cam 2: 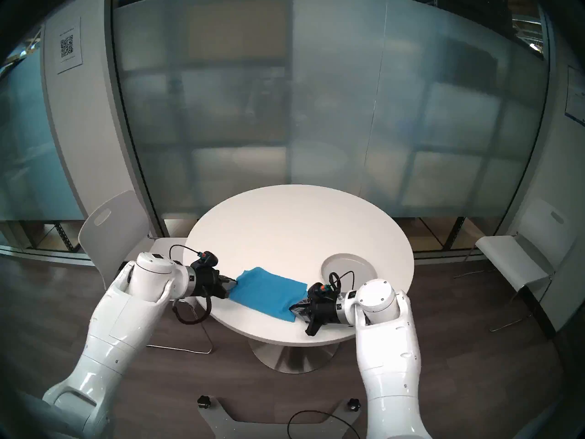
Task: Fold the napkin in half twice and place it beside the plate
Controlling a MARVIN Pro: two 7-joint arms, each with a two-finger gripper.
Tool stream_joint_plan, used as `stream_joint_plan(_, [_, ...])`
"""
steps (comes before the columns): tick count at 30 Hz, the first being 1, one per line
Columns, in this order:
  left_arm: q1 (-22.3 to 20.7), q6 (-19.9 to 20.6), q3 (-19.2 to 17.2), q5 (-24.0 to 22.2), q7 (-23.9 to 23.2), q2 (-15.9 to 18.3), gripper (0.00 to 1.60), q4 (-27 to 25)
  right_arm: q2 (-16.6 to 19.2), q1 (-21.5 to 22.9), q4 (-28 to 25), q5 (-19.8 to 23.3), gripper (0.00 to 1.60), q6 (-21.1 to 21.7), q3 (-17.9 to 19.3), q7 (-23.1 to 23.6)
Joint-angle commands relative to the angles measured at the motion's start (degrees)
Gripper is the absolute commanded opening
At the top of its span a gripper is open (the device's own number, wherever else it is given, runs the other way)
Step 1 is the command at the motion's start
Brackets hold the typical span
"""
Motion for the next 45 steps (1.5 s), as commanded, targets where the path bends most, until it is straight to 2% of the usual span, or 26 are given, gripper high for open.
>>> stream_joint_plan(1, [-0.73, 0.96, -0.01, -0.88, -0.4, -1.21, 0.23, -2.76, -0.46, 0.38, -0.68, 0.3, 0.65, -0.24, -0.35, 0.07])
stream_joint_plan(3, [-0.85, 1.44, -0.12, -1.19, -0.51, -1.46, 0.14, -3.13, -0.57, 0.42, -0.85, 0.26, 0.65, -0.08, -0.48, 0.12])
stream_joint_plan(11, [-0.91, 4.7, -1.17, -2.6, -1.23, -2.28, 0.0, -5.59, -0.62, 0.48, -0.63, 0.23, 0.65, -0.18, -0.54, -0.2])
stream_joint_plan(24, [0.32, 7.39, -1.79, -3.62, -2.25, -2.76, 0.0, -8.19, -1.23, 1.42, 0.72, 0.16, 0.65, -0.26, -1.55, -1.35])
stream_joint_plan(45, [1.48, 8.4, -1.63, -3.66, -2.41, -3.69, 0.03, -9.68, -2.19, 4.38, 5.2, 0.6, 0.65, -0.48, -4.42, -4.26])
